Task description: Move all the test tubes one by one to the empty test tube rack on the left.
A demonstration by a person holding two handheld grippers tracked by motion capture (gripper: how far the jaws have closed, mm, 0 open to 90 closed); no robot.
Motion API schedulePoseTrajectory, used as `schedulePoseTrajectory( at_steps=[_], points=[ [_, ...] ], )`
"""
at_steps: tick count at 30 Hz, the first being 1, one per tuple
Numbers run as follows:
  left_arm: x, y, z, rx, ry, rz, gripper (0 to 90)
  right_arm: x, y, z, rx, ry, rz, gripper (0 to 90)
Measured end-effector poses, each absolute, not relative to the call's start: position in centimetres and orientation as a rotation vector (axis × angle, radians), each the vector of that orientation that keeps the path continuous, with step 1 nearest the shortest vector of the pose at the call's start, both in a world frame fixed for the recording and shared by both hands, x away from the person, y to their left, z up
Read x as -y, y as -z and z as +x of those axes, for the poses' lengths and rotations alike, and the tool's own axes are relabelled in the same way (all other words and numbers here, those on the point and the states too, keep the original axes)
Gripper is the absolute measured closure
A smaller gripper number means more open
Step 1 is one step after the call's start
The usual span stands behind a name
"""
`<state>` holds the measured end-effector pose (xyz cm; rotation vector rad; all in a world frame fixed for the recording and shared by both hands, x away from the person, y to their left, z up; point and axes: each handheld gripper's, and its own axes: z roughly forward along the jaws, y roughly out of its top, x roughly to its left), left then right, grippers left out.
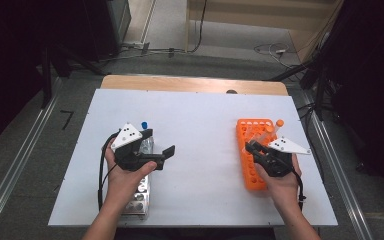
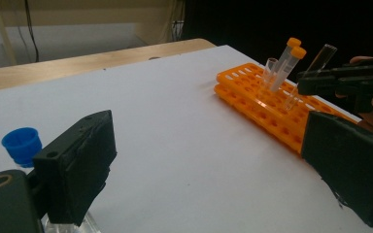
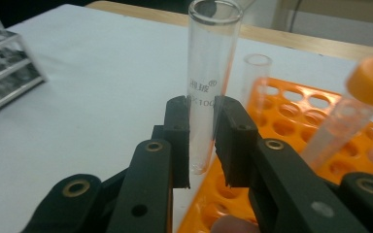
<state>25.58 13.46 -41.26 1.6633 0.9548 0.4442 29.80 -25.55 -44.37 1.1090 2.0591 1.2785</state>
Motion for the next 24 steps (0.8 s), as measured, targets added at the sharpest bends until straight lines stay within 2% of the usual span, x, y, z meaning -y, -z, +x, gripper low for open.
schedulePoseTrajectory(
  at_steps=[24],
  points=[
    [-11.3,41.0,24.6,-0.889,-0.409,1.717,6.9,20.6,44.7,27.1,-2.292,-1.394,0.906,73.7]
  ],
)
